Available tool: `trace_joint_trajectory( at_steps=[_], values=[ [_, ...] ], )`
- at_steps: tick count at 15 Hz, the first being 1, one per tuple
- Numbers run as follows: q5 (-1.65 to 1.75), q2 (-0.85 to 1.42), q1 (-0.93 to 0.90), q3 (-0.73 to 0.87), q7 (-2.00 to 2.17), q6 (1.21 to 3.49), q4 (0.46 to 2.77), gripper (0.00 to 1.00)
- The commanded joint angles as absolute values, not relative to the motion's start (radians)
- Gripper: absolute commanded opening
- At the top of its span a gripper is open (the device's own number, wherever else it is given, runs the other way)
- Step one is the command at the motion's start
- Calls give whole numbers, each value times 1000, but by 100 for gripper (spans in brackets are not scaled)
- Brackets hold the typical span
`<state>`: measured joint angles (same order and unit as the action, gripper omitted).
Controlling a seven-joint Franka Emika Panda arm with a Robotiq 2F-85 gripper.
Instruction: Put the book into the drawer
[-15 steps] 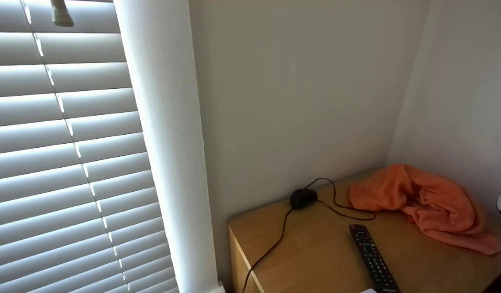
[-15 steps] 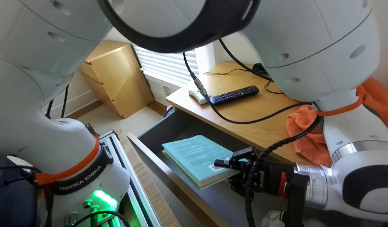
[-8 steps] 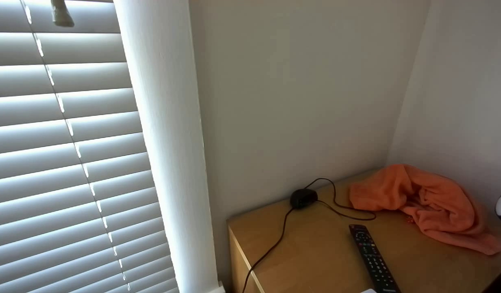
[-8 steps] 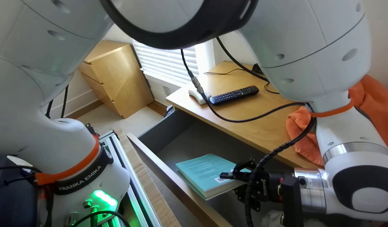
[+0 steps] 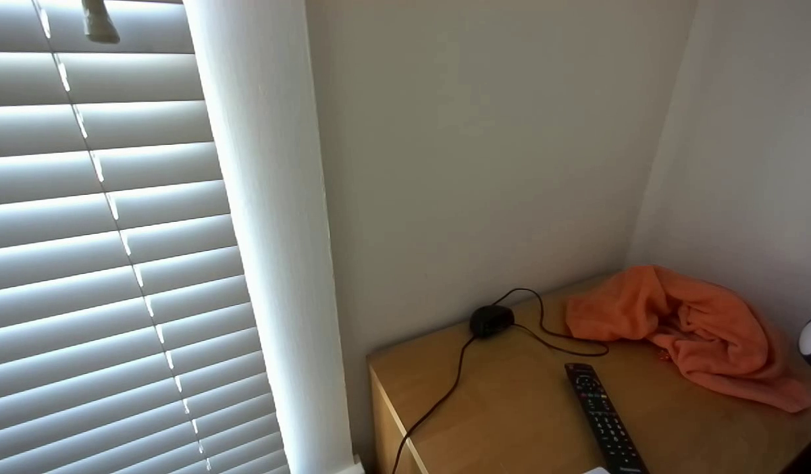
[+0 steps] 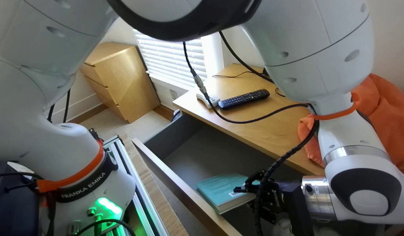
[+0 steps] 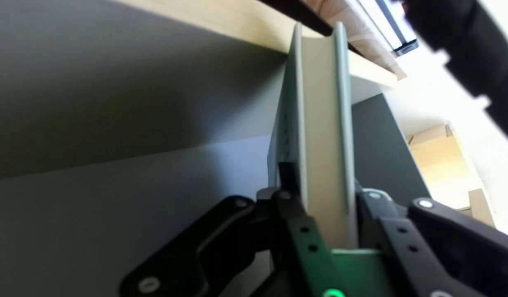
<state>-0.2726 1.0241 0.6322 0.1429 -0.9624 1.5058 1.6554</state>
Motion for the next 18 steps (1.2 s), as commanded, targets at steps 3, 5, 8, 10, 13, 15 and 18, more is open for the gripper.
trace_joint_trajectory(
  at_steps=[3, 5, 8, 10, 13, 15, 18],
  values=[
    [-293, 963, 634, 132, -923, 1630, 1748, 32],
    [-292, 955, 635, 131, -920, 1654, 1761, 58],
    [-289, 935, 632, 133, -915, 1670, 1782, 82],
    [-291, 921, 630, 135, -906, 1686, 1798, 96],
    [-295, 909, 630, 135, -890, 1708, 1814, 100],
    [-311, 898, 633, 133, -875, 1737, 1833, 100],
    [-331, 887, 634, 131, -861, 1769, 1854, 100]
  ],
)
